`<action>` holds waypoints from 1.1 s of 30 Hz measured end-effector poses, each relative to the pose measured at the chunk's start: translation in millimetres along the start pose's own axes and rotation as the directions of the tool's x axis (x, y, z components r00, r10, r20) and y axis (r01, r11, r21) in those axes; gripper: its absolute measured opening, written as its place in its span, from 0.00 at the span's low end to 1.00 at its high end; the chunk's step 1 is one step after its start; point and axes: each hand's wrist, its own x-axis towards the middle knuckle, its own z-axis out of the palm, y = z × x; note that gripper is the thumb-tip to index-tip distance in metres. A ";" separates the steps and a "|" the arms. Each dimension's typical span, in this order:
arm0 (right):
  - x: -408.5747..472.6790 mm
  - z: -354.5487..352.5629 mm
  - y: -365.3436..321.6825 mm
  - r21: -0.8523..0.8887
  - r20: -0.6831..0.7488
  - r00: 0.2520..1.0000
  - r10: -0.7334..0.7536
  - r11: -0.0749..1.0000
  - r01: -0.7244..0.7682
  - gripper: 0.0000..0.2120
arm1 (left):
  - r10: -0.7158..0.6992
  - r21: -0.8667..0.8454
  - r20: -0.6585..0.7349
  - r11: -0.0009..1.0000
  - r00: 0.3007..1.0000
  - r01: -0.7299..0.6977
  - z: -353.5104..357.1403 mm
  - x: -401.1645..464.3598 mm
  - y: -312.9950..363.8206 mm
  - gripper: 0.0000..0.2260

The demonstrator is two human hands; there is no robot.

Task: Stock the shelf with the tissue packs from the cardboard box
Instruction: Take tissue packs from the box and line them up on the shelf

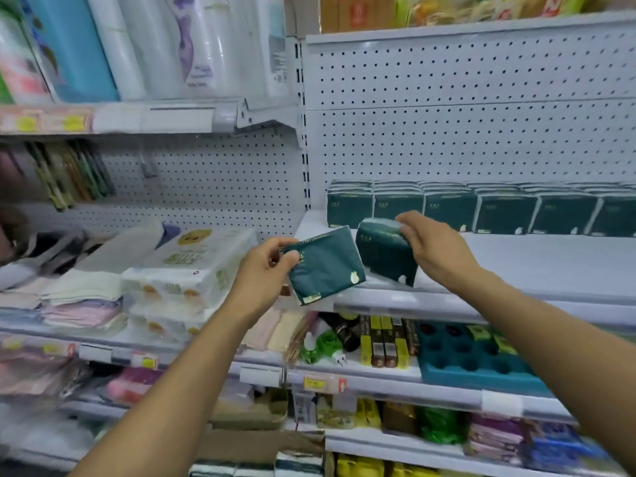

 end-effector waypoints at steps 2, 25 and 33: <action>5.1 10.9 5.0 -0.030 0.025 0.996 -0.088 0.996 0.089 0.18 | -0.009 -0.006 -0.016 1.000 1.000 0.009 5.3 16.6 -2.1 0.10; 156.5 108.4 49.0 -0.245 0.007 0.951 -0.310 0.921 0.302 0.19 | -0.112 -0.009 -0.059 0.994 0.992 0.111 19.2 125.3 -36.8 0.07; 151.4 91.0 44.8 -0.044 -0.174 0.943 -0.284 0.959 0.281 0.18 | -0.075 0.036 0.007 0.997 0.997 0.075 28.9 135.9 -34.2 0.08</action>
